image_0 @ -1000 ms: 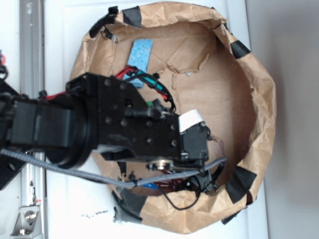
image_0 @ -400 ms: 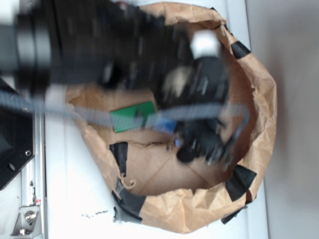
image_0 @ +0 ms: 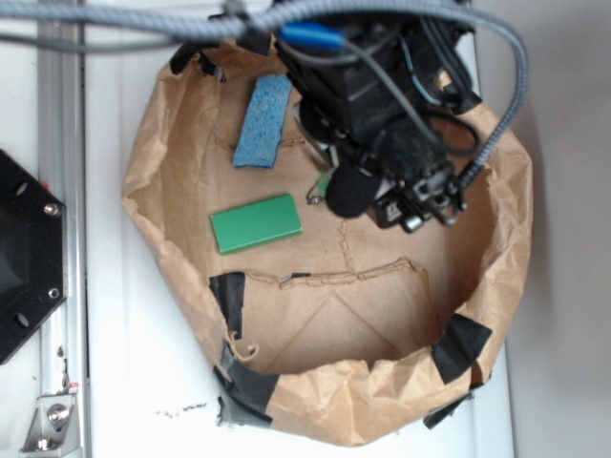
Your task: Grab the silver keys.
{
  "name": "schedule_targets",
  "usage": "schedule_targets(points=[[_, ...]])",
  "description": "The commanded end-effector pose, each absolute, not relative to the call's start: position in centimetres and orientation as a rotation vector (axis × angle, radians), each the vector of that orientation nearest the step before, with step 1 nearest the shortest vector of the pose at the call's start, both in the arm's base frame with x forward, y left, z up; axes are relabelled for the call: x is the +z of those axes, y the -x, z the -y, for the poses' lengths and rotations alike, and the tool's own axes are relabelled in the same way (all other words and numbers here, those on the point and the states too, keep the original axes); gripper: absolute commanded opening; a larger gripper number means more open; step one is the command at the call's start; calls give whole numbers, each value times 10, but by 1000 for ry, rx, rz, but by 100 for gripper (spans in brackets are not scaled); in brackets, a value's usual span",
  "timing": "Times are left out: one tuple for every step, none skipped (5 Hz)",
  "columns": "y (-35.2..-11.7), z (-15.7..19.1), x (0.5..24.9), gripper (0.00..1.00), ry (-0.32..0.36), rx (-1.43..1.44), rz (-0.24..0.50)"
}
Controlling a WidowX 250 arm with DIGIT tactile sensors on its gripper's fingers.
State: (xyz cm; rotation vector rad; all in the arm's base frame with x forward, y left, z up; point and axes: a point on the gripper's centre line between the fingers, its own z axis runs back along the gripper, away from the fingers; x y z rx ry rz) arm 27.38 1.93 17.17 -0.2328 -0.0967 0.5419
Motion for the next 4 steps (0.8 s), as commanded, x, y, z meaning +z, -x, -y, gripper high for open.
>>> schedule_targets(points=[[-283,0,165,0,160,394,46],[-282,-2,169,0,128,387,121],[-281,-2,168,0,76,385,188],[-278,-1,167,0,36,386,237]])
